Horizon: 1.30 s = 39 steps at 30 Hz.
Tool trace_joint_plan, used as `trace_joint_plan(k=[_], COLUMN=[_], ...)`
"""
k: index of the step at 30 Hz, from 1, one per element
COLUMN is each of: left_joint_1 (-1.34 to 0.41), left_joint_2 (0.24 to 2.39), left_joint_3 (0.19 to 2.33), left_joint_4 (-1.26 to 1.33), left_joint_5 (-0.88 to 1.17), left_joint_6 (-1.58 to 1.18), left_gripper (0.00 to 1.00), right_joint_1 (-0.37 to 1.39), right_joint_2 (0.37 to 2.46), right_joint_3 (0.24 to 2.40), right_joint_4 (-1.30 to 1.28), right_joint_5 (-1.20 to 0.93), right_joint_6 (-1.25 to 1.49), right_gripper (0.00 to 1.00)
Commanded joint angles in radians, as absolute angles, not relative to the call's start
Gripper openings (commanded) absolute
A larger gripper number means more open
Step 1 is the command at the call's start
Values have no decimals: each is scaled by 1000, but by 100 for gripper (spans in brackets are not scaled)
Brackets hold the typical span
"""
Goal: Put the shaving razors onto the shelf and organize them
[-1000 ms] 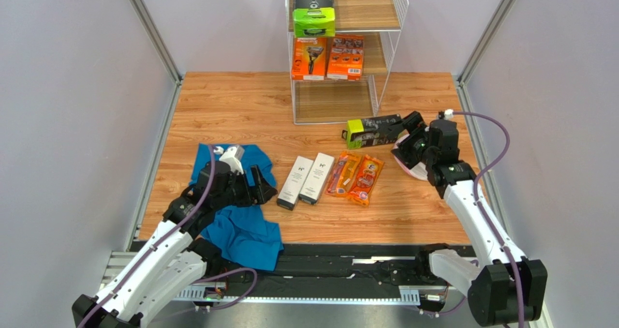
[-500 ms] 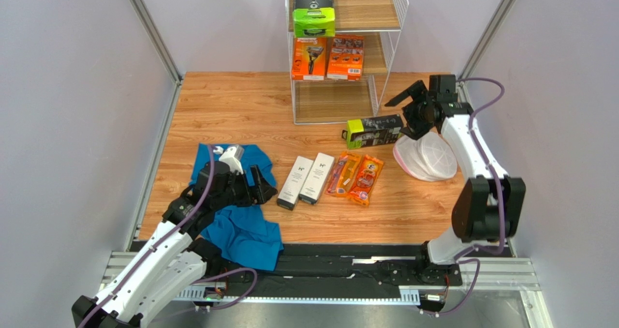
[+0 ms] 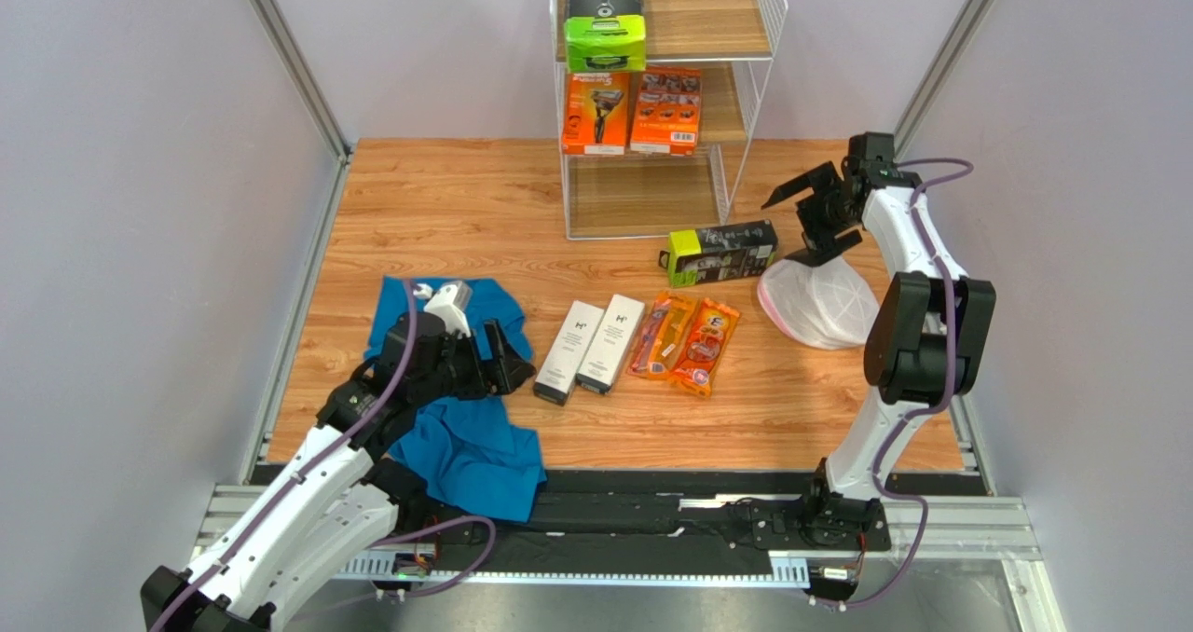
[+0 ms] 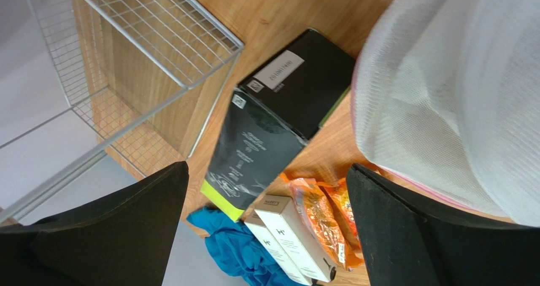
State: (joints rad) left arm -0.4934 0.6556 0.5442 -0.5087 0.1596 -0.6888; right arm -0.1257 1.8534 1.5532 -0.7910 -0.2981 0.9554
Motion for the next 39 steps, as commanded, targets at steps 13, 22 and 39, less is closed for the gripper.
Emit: trace_joint_plan(k=[13, 22, 39], left_joint_1=[-494, -494, -494], left_joint_2=[655, 649, 607], left_joint_3=[534, 528, 520], left_joint_4=[-466, -468, -497], left_joint_5=[166, 160, 146], left_joint_6=[-672, -673, -675], left_gripper=[87, 87, 87], right_joint_1=[-121, -120, -120], right_joint_2=[2029, 2103, 2160], right_joint_3=[1680, 1733, 1674], right_joint_4=[-796, -802, -724], right_joint_5=[-422, -452, -543], right_joint_6=[963, 974, 947], right_gripper=[100, 99, 40])
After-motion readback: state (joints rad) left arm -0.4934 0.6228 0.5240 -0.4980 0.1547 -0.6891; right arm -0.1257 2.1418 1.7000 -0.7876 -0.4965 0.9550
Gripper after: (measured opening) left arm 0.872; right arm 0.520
